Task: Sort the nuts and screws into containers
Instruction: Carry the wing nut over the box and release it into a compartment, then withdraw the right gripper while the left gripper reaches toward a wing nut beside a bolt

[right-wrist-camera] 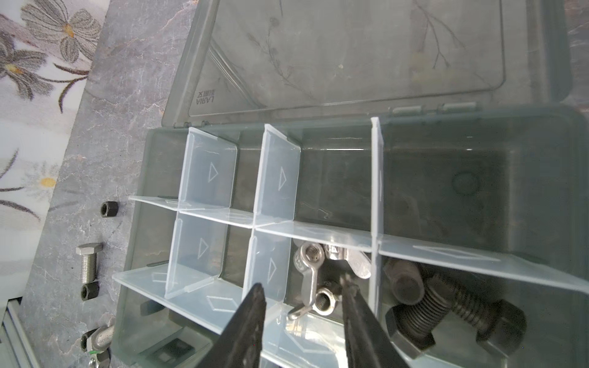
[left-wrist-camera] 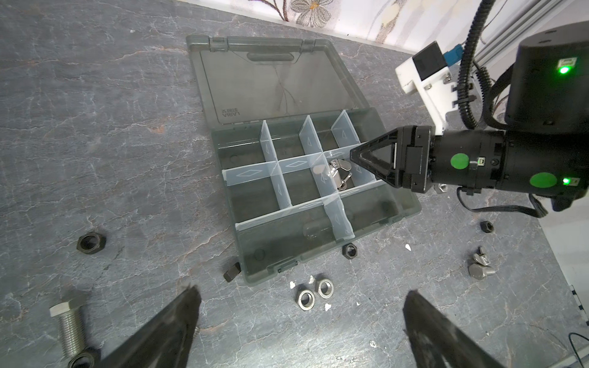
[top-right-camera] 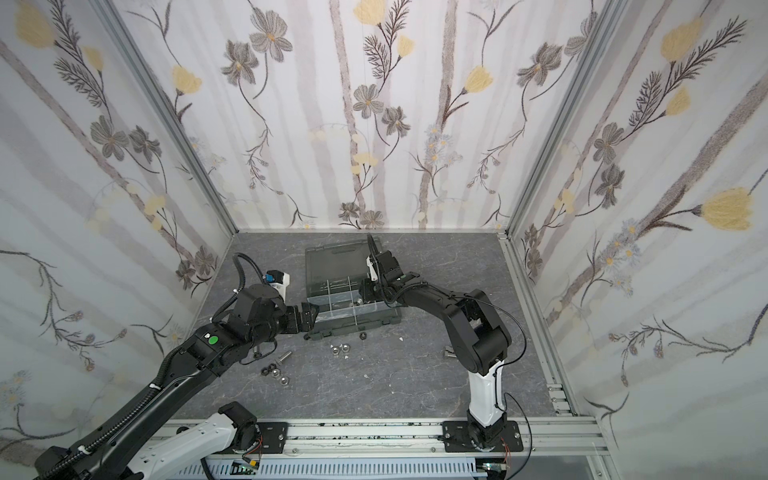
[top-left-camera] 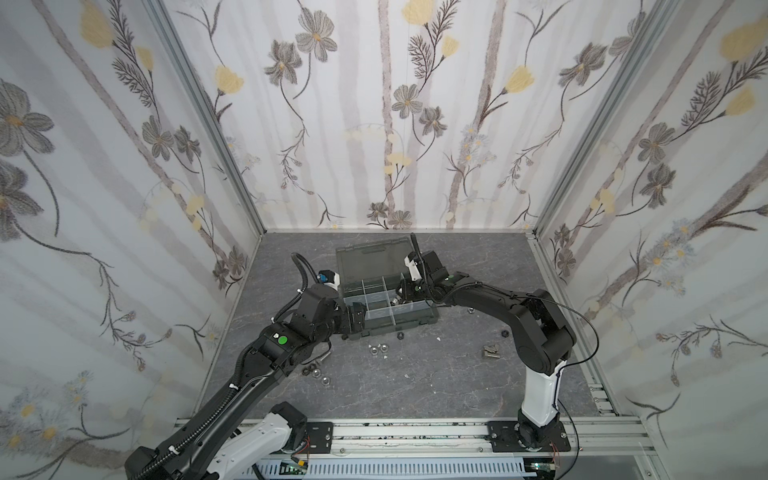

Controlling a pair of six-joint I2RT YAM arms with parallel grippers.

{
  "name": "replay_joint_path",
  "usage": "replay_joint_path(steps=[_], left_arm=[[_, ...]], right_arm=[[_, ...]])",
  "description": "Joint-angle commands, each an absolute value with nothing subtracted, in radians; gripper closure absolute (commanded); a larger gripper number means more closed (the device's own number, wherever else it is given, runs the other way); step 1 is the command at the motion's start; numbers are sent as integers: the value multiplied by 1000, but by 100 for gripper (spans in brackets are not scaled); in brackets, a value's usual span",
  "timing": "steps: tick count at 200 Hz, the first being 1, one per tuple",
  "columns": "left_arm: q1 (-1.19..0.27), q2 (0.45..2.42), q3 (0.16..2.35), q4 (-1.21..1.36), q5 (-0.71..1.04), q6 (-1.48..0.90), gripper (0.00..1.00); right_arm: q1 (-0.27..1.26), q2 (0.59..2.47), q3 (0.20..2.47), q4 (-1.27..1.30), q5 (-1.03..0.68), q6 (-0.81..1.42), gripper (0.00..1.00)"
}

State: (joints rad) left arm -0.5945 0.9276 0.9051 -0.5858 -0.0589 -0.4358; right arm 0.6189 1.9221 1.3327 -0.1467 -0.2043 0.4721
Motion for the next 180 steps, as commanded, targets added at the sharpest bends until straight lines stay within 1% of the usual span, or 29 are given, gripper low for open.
replay_joint_path(steps=[1, 40, 72, 96, 119, 145, 166, 180], left_arm=[[-626, 956, 943, -597, -66, -453, 0], [-724, 1052, 986, -590, -122, -476, 0], [-815, 1169, 1045, -559, -161, -481, 0], [-877, 1258, 1102, -532, -179, -465, 1], [-920, 1361, 1144, -489, -167, -442, 2], [-956, 1466, 1185, -416, -113, -383, 5], [-978, 1570, 1251, -384, -71, -335, 9], [-993, 1641, 1287, -374, -45, -307, 14]], right_arm=[[589, 1864, 1295, -91, -233, 471, 58], [512, 1717, 1154, -26, -292, 500, 57], [482, 1602, 1056, 9, -295, 534, 56], [421, 1480, 954, 15, -294, 571, 55], [318, 1369, 847, 38, -345, 609, 54], [187, 1239, 745, 61, -412, 656, 54], [120, 1150, 683, 60, -439, 673, 52], [78, 1095, 657, 55, -449, 684, 51]])
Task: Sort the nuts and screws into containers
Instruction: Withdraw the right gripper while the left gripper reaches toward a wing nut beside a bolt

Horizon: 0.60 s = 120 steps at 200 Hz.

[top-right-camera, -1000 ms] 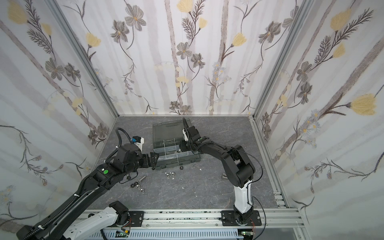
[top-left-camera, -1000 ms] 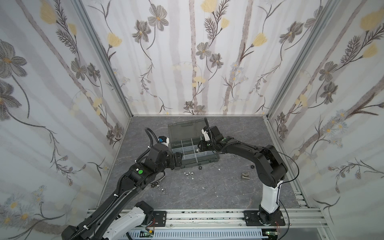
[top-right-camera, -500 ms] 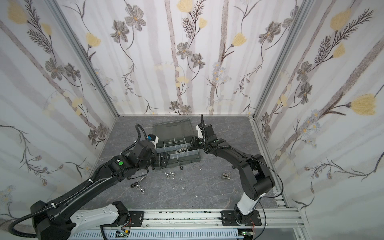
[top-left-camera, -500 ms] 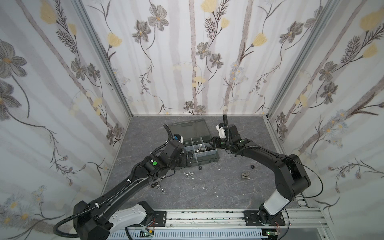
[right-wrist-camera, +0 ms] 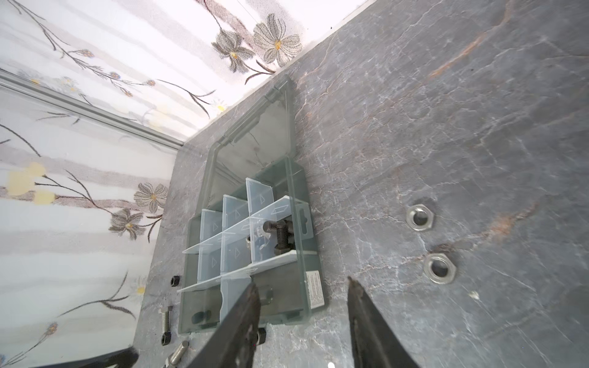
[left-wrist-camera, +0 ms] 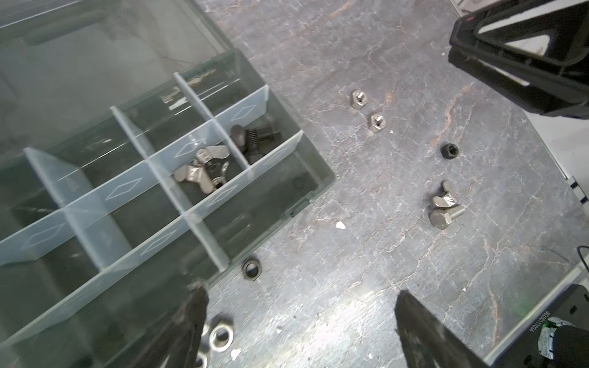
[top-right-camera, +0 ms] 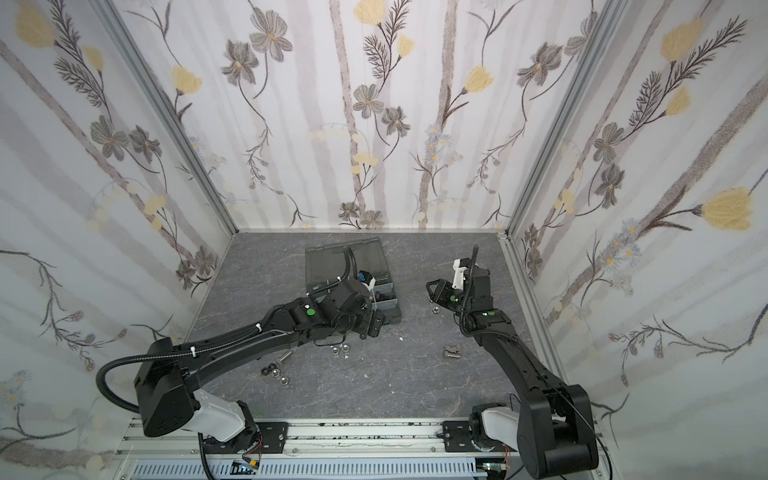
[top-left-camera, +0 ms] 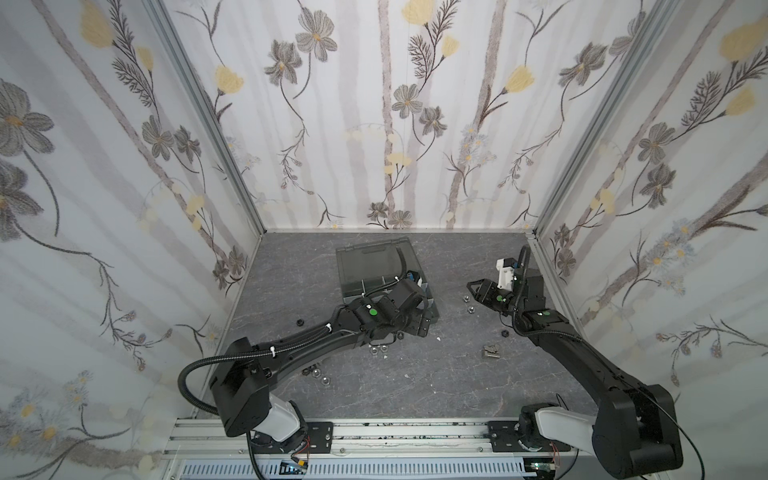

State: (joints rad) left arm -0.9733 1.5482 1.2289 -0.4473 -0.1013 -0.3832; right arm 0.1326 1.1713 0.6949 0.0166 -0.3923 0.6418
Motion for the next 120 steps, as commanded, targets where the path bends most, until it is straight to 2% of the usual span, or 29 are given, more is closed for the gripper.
replay_joint_path(steps=[1, 55, 72, 120], left_arm=[[-993, 1646, 1287, -373, -43, -305, 14], [-1050, 1900, 1522, -360, 14, -227, 29], [-1065, 1965, 1577, -357, 37, -218, 31], [-1110, 2095, 1686, -331, 78, -191, 31]], right_arm=[[76, 1091, 655, 54, -450, 685, 51], [12, 951, 569, 101, -494, 777, 48], [-15, 929, 560, 106, -500, 796, 44], [-115, 917, 531, 187, -594, 909, 40]])
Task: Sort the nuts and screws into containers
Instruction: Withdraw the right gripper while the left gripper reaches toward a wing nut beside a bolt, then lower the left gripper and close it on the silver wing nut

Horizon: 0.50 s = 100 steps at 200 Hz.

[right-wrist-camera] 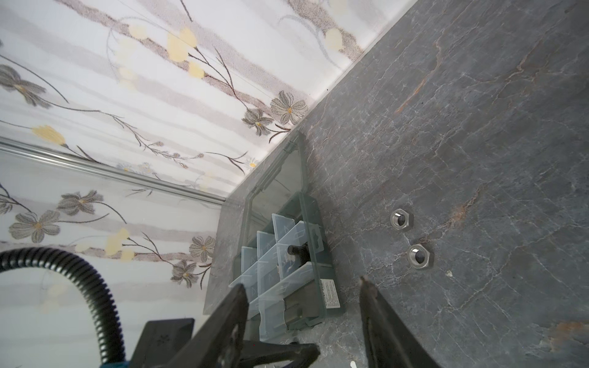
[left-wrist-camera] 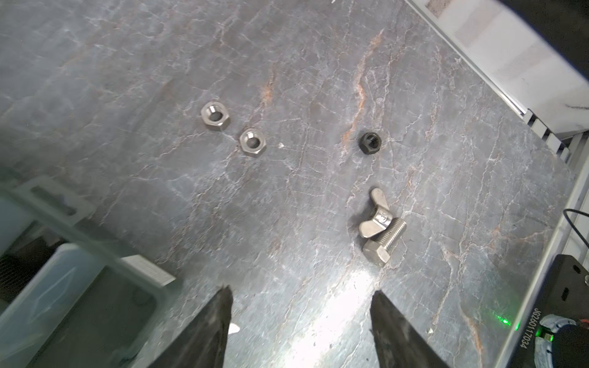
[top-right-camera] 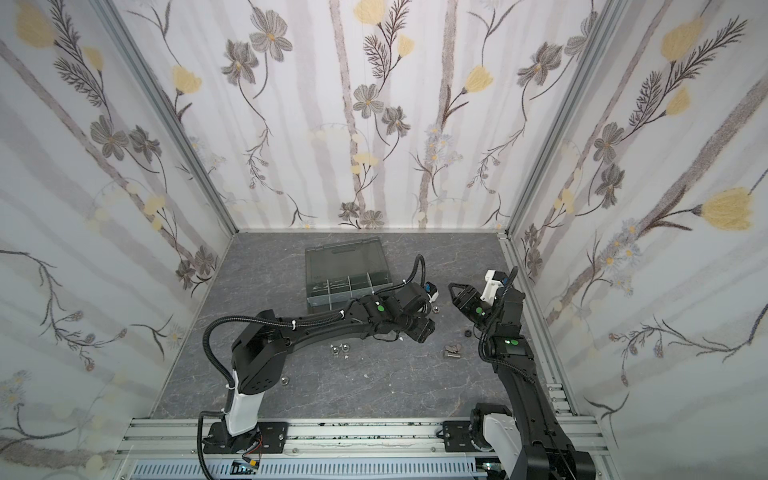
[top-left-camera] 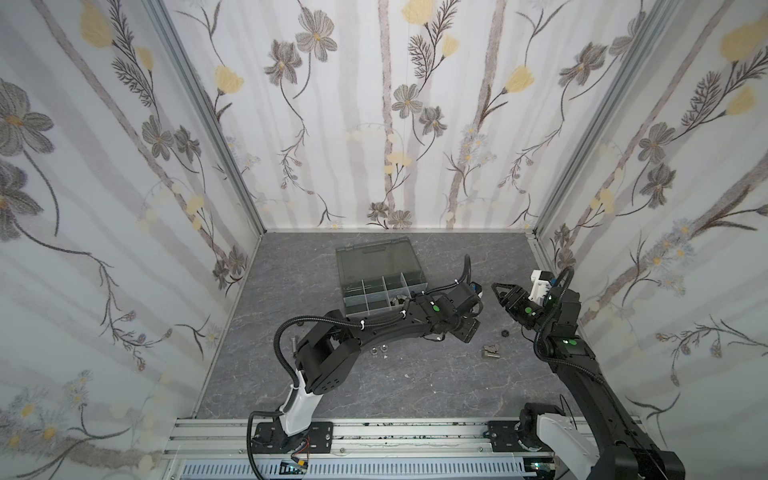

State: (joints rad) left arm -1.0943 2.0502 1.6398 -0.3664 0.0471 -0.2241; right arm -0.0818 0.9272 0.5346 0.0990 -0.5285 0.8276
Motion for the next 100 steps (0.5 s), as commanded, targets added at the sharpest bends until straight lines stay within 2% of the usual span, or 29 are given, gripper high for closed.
replay_joint_path(steps=[1, 50, 100], left_arm=[[-1110, 2098, 1688, -331, 80, -189, 31], [-1133, 2200, 1755, -290, 106, -181, 39], [-1141, 2252, 1766, -251, 114, -163, 39]], right_arm=[[-117, 916, 531, 188, -595, 912, 40], [-187, 927, 599, 205, -619, 981, 38], [-233, 994, 620, 280, -675, 1041, 36]])
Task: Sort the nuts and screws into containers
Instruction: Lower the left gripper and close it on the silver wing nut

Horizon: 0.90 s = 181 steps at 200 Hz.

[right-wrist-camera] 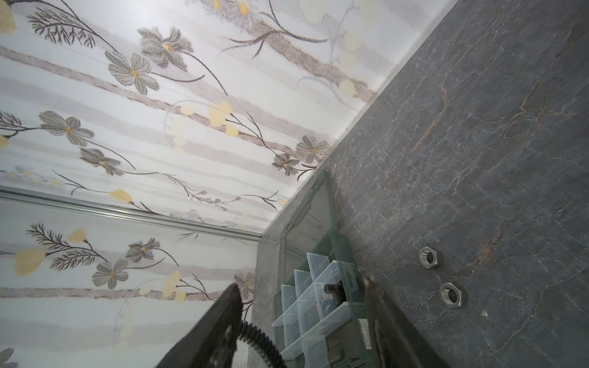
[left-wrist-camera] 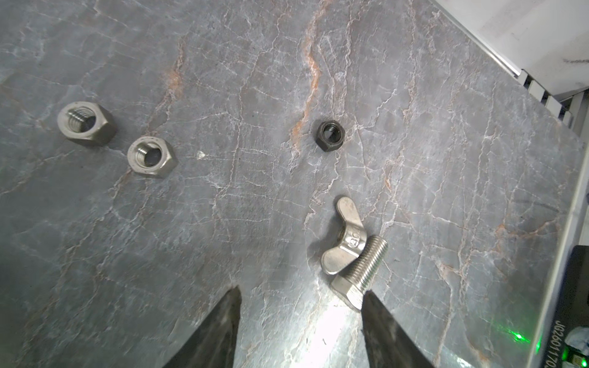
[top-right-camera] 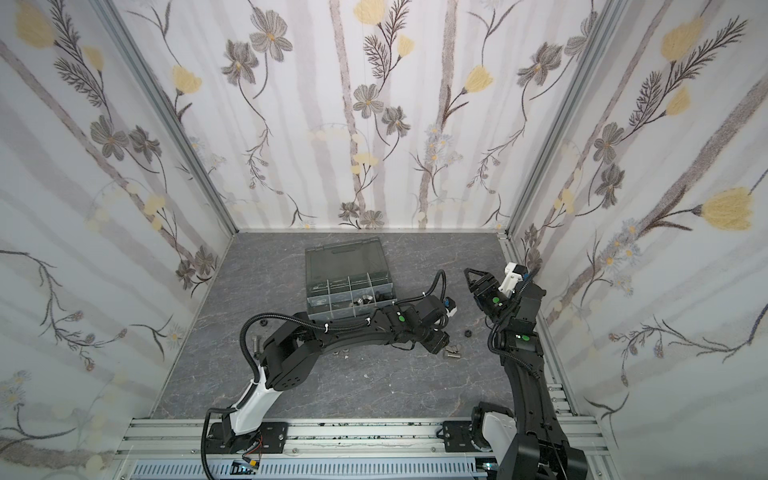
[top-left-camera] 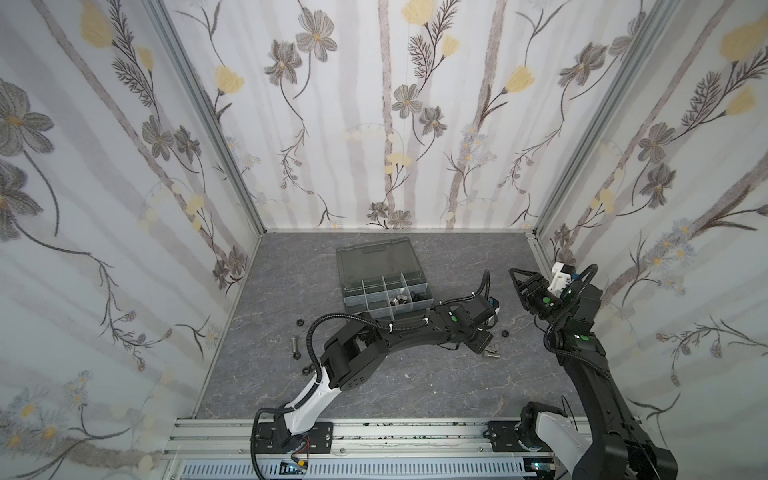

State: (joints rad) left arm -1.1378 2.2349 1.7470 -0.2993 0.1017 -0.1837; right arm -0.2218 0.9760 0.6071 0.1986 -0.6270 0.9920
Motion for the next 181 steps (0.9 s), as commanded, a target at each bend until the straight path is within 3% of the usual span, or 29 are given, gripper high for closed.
replay_joint_path(steps=[1, 181], left_arm=[[-1140, 2254, 1767, -252, 114, -163, 39], [-1176, 2459, 2008, -375, 107, -107, 42]], right_arm=[[-234, 995, 620, 281, -676, 1041, 36], [-245, 1040, 638, 375, -733, 1079, 33]])
